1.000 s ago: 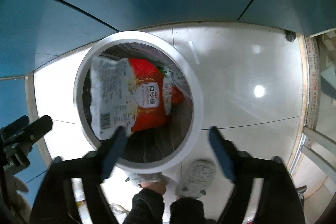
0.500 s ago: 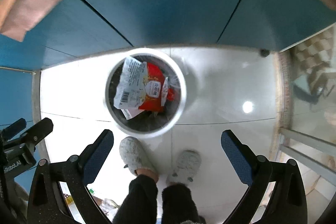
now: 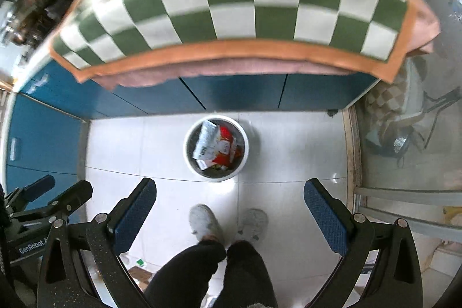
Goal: Collect trash
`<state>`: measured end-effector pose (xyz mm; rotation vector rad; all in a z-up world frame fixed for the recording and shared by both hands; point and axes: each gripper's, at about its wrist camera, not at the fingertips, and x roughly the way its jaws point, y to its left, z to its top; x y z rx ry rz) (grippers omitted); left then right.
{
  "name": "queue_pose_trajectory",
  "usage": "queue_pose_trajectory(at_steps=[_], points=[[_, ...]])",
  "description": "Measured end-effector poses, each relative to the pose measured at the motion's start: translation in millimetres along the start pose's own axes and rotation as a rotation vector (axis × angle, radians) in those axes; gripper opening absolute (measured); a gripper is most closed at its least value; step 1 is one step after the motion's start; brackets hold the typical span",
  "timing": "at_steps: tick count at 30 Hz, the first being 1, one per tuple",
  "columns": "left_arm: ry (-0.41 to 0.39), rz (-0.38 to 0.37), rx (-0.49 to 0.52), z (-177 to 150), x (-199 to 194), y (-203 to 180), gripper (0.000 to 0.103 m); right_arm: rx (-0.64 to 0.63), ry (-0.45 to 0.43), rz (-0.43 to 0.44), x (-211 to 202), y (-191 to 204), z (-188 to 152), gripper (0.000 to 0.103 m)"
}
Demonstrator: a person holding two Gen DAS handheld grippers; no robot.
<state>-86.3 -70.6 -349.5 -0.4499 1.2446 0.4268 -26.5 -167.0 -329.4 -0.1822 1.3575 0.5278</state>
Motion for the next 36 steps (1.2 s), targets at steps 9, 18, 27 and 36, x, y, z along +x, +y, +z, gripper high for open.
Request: queue_pose_trajectory(at_steps=[9, 18, 27, 36], points=[[-0.083, -0.205, 0.036, 6.3, -127.4, 0.6, 0.103, 0.023, -0.043, 0.121, -139.7, 15.4, -7.4, 0.103], [-0.167, -0.317, 0.051, -1.3, -206.4, 11.4, 0.103, -0.007, -0.074, 0.255, -234.6, 38.4, -18.4, 0.103], [-0.126, -0.363, 0.034, -26.0, -225.5, 16.9, 0.103, -0.028, -0.057, 0.301, -254.4, 45.9, -31.2, 0.103], [-0.126, -0.358, 0.031, -33.1, -231.2, 19.6, 0.103, -0.068, -0.007, 0.326, -252.7, 54.1, -37.8, 0.103]])
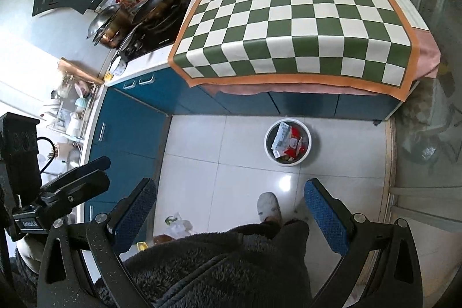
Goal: Collect trash
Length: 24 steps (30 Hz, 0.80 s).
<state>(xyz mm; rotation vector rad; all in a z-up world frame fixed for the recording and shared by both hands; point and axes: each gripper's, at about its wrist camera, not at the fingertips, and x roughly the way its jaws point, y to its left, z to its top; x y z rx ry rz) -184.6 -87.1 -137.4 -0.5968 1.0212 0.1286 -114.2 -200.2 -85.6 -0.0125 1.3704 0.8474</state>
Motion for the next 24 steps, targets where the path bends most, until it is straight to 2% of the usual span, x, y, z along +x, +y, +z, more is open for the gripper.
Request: queue_pose_trajectory(at_steps=[24], points=[[0.016, -0.001, 0.030, -2.1, 3.1, -12.2, 0.103, 0.001, 0.003, 0.002, -4.4, -9.9, -6.2, 0.103]])
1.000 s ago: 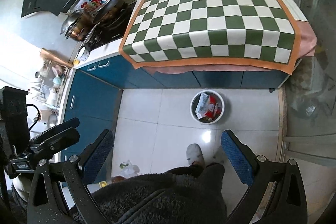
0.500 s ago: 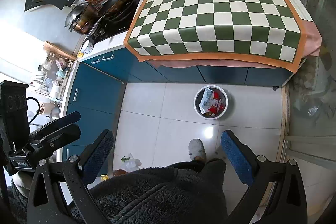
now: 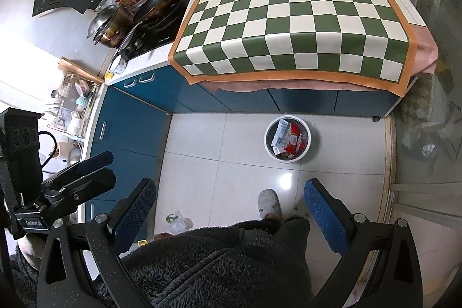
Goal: Collect trash
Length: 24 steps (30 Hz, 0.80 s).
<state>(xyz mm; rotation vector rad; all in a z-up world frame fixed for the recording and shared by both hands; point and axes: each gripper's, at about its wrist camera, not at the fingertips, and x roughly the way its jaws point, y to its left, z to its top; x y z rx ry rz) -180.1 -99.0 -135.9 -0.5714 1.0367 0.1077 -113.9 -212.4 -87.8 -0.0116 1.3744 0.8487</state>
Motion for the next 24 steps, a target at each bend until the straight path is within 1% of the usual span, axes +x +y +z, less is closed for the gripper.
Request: queue_pose_trajectory(at_steps=[15, 24], points=[[0.000, -0.006, 0.014, 1.8, 1.8, -4.7, 0.103, 0.014, -0.012, -0.002, -8.8, -7.7, -6.9, 0.103], [-0.010, -0.006, 0.024, 4.8, 0.3, -0.2, 0.103, 0.015, -0.016, -0.001, -10.3, -9.8, -7.0, 0.103]])
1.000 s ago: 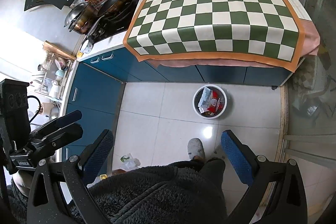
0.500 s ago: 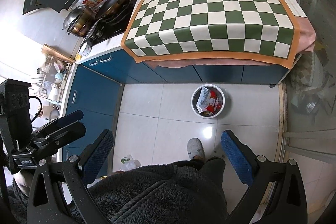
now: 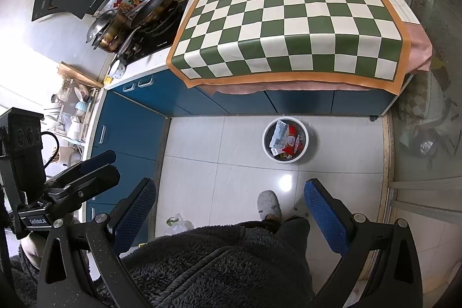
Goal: Collect trash
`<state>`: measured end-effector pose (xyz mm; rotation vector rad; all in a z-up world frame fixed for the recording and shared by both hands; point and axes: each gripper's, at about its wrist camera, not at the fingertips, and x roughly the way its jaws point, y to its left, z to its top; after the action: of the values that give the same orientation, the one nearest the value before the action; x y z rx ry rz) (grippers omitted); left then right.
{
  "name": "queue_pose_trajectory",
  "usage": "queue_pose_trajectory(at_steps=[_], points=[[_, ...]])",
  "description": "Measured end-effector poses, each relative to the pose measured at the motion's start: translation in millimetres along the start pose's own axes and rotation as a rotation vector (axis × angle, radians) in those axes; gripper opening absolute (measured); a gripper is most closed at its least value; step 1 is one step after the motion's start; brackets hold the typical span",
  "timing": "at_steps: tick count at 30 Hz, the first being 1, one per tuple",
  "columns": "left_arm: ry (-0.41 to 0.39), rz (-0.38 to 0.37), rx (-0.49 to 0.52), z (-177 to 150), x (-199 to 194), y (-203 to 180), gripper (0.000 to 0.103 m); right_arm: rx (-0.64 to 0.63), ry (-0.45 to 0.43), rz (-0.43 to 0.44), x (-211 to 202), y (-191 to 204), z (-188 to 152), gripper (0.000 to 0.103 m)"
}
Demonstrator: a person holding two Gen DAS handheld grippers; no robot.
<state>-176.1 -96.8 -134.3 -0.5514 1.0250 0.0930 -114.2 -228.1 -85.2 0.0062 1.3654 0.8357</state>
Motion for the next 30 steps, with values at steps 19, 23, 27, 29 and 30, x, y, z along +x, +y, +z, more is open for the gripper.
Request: queue_pose_trajectory(at_steps=[19, 23, 27, 29, 30], points=[[-0.004, -0.001, 0.004, 1.3, -3.2, 4.1, 0.103, 0.004, -0.001, 0.008, -4.4, -1.0, 2.5, 0.103], [-0.006, 0.000, 0.003, 0.1, -2.9, 3.9, 0.103, 0.004, -0.002, 0.005, -4.9, -1.5, 2.5, 0.103], [-0.007, 0.001, 0.001, 0.4, -3.0, 4.2, 0.103, 0.003, -0.001, 0.007, -6.3, -1.5, 4.4, 0.103], [-0.006, 0.000, 0.003, -0.9, -2.8, 4.0, 0.103, 0.004, -0.002, 0.007, -6.3, -1.4, 4.4, 0.103], [-0.006, 0.001, 0.002, -0.1, -3.4, 4.2, 0.103, 0.003, -0.002, 0.006, -5.6, -0.9, 3.7, 0.103]])
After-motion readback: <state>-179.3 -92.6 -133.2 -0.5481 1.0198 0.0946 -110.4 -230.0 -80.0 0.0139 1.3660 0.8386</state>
